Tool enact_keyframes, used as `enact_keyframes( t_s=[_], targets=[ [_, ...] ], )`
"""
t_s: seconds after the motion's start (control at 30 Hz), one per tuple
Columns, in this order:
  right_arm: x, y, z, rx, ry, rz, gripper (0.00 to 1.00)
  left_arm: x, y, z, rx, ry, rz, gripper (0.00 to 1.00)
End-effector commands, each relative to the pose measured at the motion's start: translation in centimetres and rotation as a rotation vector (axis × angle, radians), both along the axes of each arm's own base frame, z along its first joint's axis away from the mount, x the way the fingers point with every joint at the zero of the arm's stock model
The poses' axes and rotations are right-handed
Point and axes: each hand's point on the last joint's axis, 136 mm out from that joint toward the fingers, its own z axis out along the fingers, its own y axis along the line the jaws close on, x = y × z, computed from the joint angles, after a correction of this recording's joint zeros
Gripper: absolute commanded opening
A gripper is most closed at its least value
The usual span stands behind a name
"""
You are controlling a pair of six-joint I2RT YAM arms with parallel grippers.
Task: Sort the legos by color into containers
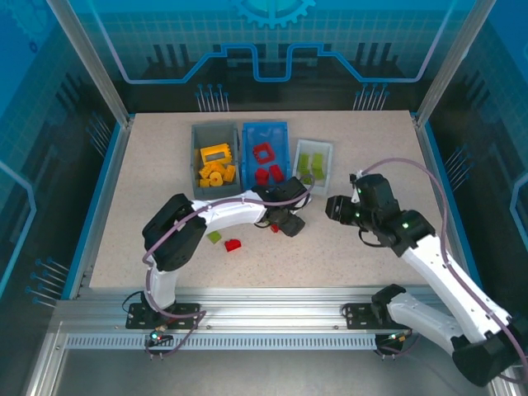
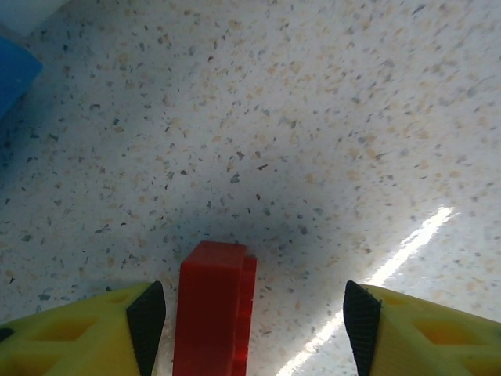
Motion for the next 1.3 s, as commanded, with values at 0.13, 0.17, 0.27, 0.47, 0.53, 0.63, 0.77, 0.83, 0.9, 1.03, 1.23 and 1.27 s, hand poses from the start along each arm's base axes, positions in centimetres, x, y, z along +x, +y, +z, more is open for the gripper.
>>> enact_keyframes(
  t_s=[0.13,0.17,0.27,0.47,0.53,0.63,0.77,0.83,0.9,1.03,1.23,1.27],
  targets=[
    [-2.0,1.6,-0.8,0.050,0.047,0.051,0.46,0.7,0.1,-1.5,0.054,-0.022,-0.004,0.57],
    [-2.0,1.6,-0.9,0.047,0.049,0.051,0.46,0.7,0.1,-1.6,0.055,-0.019,-0.003,0.53],
    [-1.7,2.1,-0.5,0.045,0.040,0.058,0.46,0.6,0.0,-1.0,0.034,-0.038,0.003,0.31],
    [-1.3,3.3,0.3,0.059,0.005,0.119,0.45,1.5,0.3,5.1,-0.074,-0.122,0.085,0.24],
    [-1.3,4.6,1.2,0.084,-0.042,0.184,0.45,2.5,1.2,7.7,-0.114,-0.142,0.144,0.24],
    [-1.8,8.1,3.2,0.155,-0.147,0.357,0.45,4.8,3.3,10.9,-0.191,-0.145,0.246,0.24],
    [-1.7,10.9,3.4,0.096,-0.209,0.444,0.47,8.4,5.8,13.3,-0.256,-0.164,0.346,0.24],
    [-0.9,12.1,5.0,0.107,-0.248,0.450,0.47,10.2,6.6,13.9,-0.272,-0.177,0.383,0.24],
    [-0.2,12.8,5.3,0.106,-0.256,0.442,0.46,12.4,7.2,14.2,-0.309,-0.187,0.424,0.24],
    [1.0,13.5,5.7,0.110,-0.273,0.418,0.46,16.5,8.4,13.7,-0.331,-0.206,0.492,0.23],
    [2.0,14.0,5.2,0.109,-0.262,0.388,0.45,21.3,8.8,10.9,-0.321,-0.199,0.552,0.23],
    [2.1,14.0,5.1,0.109,-0.258,0.385,0.45,22.0,8.6,10.6,-0.346,-0.191,0.568,0.23]
  ],
)
